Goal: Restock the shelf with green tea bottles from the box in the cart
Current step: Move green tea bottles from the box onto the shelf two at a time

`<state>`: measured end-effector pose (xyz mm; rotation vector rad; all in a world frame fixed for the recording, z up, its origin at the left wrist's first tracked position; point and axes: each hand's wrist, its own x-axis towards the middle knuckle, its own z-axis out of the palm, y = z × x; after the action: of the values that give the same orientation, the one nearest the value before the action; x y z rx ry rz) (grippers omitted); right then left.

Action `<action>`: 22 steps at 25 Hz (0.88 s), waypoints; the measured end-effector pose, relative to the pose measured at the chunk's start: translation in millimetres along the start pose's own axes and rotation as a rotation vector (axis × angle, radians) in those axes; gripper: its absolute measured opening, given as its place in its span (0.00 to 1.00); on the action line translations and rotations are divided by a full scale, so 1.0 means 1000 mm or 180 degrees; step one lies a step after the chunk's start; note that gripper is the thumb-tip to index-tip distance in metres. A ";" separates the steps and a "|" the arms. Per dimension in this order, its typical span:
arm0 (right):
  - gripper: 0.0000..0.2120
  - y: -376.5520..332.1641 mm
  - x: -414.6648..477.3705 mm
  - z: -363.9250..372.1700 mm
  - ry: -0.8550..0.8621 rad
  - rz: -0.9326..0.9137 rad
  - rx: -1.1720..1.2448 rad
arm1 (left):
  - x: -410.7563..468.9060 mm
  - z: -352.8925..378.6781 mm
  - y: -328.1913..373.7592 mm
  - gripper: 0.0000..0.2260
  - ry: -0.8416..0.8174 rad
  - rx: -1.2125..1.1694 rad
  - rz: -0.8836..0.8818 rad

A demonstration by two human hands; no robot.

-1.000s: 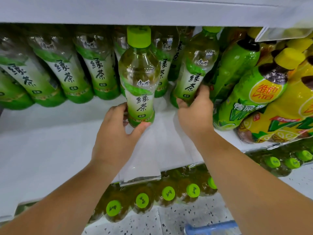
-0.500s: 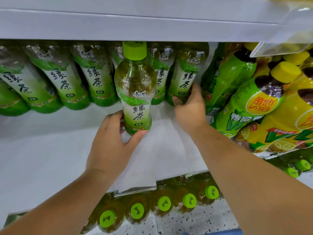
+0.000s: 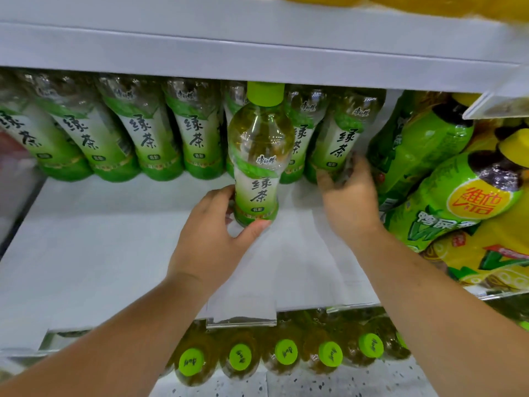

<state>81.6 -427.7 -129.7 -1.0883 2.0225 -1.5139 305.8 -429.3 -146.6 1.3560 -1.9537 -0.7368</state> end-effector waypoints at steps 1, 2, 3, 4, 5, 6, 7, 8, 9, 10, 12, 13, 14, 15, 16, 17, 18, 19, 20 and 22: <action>0.21 -0.003 -0.008 -0.002 0.0110 -0.0007 -0.0023 | 0.000 0.000 0.000 0.24 -0.0010 -0.0014 0.0003; 0.21 -0.007 -0.018 -0.005 0.0143 -0.0016 -0.0057 | 0.001 0.000 0.000 0.24 -0.0012 -0.0053 0.0008; 0.22 -0.011 -0.030 -0.006 0.0049 -0.0033 -0.0048 | 0.001 -0.001 -0.001 0.25 -0.0007 -0.0092 0.0013; 0.23 -0.016 -0.041 -0.007 -0.0180 -0.0097 0.0020 | 0.001 -0.001 -0.001 0.25 -0.0003 -0.0119 0.0022; 0.23 -0.022 -0.051 -0.006 -0.0502 -0.0208 0.0111 | 0.001 -0.002 -0.001 0.25 -0.0017 -0.0138 0.0035; 0.23 -0.030 -0.061 -0.003 -0.0851 -0.0329 0.0219 | 0.000 -0.003 -0.001 0.25 -0.0054 -0.0170 0.0058; 0.22 -0.039 -0.069 0.001 -0.1177 -0.0430 0.0342 | -0.001 -0.004 0.000 0.24 -0.0104 -0.0222 0.0089; 0.22 -0.047 -0.075 0.008 -0.1398 -0.0503 0.0456 | -0.002 -0.008 0.001 0.23 -0.0163 -0.0260 0.0121; 0.21 -0.054 -0.079 0.013 -0.1470 -0.0548 0.0508 | -0.003 -0.013 0.001 0.22 -0.0232 -0.0246 0.0161; 0.19 -0.061 -0.083 0.019 -0.1447 -0.0578 0.0504 | -0.004 -0.019 0.000 0.21 -0.0294 -0.0156 0.0182; 0.16 -0.073 -0.091 0.032 -0.1398 -0.0619 0.0504 | -0.010 -0.037 -0.007 0.20 -0.0346 0.0120 0.0181; 0.15 -0.078 -0.097 0.042 -0.1448 -0.0645 0.0498 | -0.016 -0.049 -0.013 0.20 -0.0317 0.0222 0.0155; 0.16 -0.083 -0.104 0.053 -0.1512 -0.0695 0.0459 | -0.023 -0.062 -0.021 0.20 -0.0252 0.0298 0.0119; 0.16 -0.088 -0.111 0.066 -0.1568 -0.0776 0.0384 | -0.029 -0.075 -0.029 0.21 -0.0160 0.0375 0.0074; 0.17 -0.092 -0.118 0.081 -0.1627 -0.0857 0.0318 | -0.035 -0.089 -0.038 0.21 -0.0063 0.0469 0.0015; 0.18 -0.096 -0.124 0.098 -0.1678 -0.0907 0.0293 | -0.040 -0.101 -0.047 0.22 0.0015 0.0569 -0.0055; 0.18 -0.100 -0.130 0.118 -0.1733 -0.0921 0.0330 | -0.043 -0.115 -0.056 0.22 0.0079 0.0687 -0.0153; 0.18 -0.104 -0.136 0.136 -0.1767 -0.0915 0.0385 | -0.046 -0.126 -0.064 0.22 0.0131 0.0808 -0.0269; 0.18 -0.108 -0.142 0.152 -0.1779 -0.0910 0.0442 | -0.047 -0.137 -0.072 0.22 0.0183 0.0926 -0.0383; 0.16 -0.117 -0.151 0.183 -0.1768 -0.0916 0.0482 | -0.048 -0.155 -0.088 0.22 0.0284 0.1075 -0.0582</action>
<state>344.3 -440.0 -104.0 -1.5746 1.4000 -1.2725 488.5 -424.8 -122.8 1.7553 -1.9620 -0.4295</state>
